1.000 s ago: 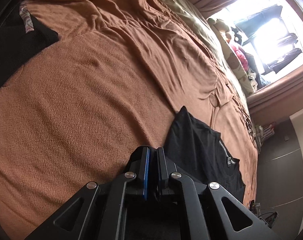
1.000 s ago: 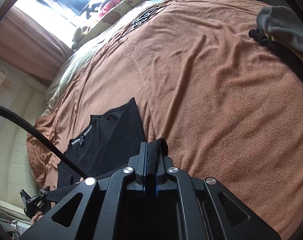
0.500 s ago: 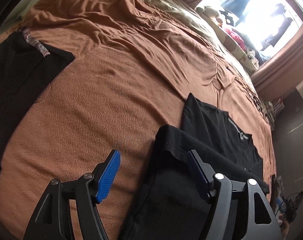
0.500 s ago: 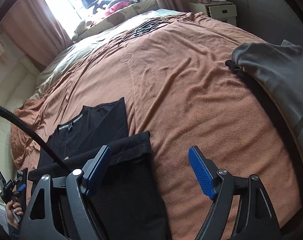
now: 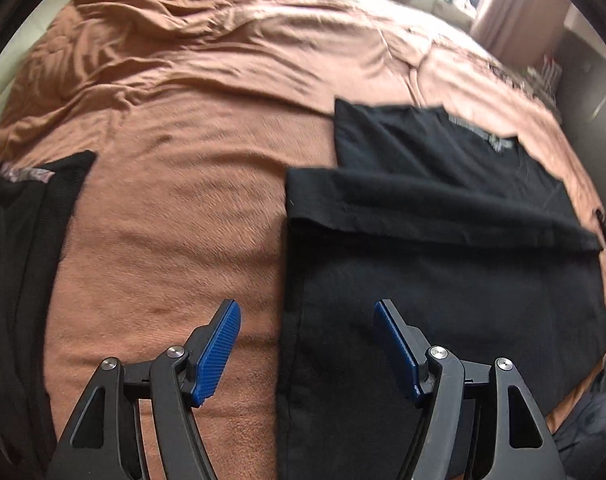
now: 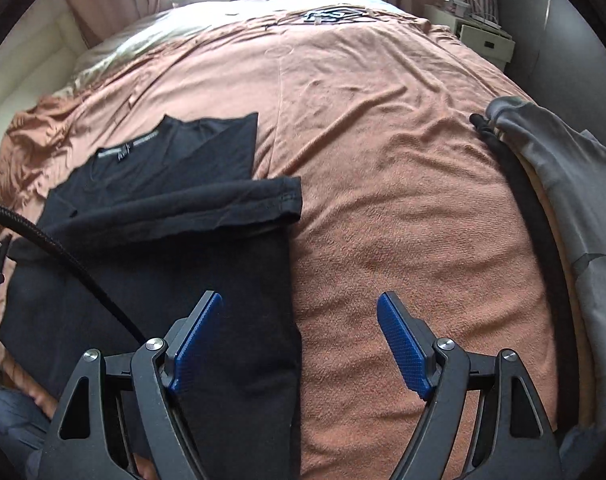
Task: Fold small clothes
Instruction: 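Open both grippers to release the hem and pull back, then lower both open grippers onto the folded hem edge and close them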
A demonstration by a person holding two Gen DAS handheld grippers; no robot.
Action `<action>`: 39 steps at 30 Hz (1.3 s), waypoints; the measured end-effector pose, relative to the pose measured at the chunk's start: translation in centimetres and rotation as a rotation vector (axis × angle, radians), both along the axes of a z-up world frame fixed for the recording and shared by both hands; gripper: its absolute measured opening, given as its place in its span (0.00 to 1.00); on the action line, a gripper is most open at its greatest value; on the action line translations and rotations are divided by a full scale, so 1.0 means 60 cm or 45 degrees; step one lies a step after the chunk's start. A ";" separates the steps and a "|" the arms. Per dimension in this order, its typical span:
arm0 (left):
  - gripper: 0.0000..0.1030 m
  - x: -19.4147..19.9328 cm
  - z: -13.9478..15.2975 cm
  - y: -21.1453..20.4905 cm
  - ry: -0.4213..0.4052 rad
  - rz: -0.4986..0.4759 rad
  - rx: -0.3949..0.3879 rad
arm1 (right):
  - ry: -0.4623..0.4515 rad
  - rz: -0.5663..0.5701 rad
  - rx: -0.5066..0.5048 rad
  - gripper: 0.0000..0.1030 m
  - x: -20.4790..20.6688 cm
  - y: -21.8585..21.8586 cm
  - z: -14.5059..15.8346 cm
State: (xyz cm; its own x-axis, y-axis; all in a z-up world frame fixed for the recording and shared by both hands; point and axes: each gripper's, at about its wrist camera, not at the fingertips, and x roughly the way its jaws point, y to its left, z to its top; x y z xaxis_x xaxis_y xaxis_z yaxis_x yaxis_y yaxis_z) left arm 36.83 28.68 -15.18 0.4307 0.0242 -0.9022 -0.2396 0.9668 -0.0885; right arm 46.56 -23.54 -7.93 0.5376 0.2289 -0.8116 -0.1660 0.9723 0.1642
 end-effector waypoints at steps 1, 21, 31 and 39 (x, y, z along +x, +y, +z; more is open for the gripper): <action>0.69 0.006 -0.008 -0.003 0.024 -0.015 0.018 | 0.008 -0.001 -0.011 0.76 0.008 0.005 -0.005; 0.79 0.191 -0.034 0.019 0.058 0.021 0.171 | 0.025 0.030 -0.196 0.76 0.219 0.111 -0.064; 0.78 0.254 -0.046 0.041 0.023 0.182 0.072 | 0.021 -0.035 -0.197 0.76 0.311 0.132 -0.075; 0.66 0.252 -0.011 0.067 -0.022 0.263 0.023 | -0.004 -0.104 -0.140 0.66 0.327 0.122 -0.041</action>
State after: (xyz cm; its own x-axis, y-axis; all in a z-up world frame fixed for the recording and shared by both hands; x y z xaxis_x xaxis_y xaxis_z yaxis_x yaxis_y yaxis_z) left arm 51.93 32.68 -15.82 0.4306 0.1297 -0.8932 -0.4315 0.8988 -0.0776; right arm 66.18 -16.21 -10.40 0.5532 0.0940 -0.8278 -0.0862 0.9947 0.0553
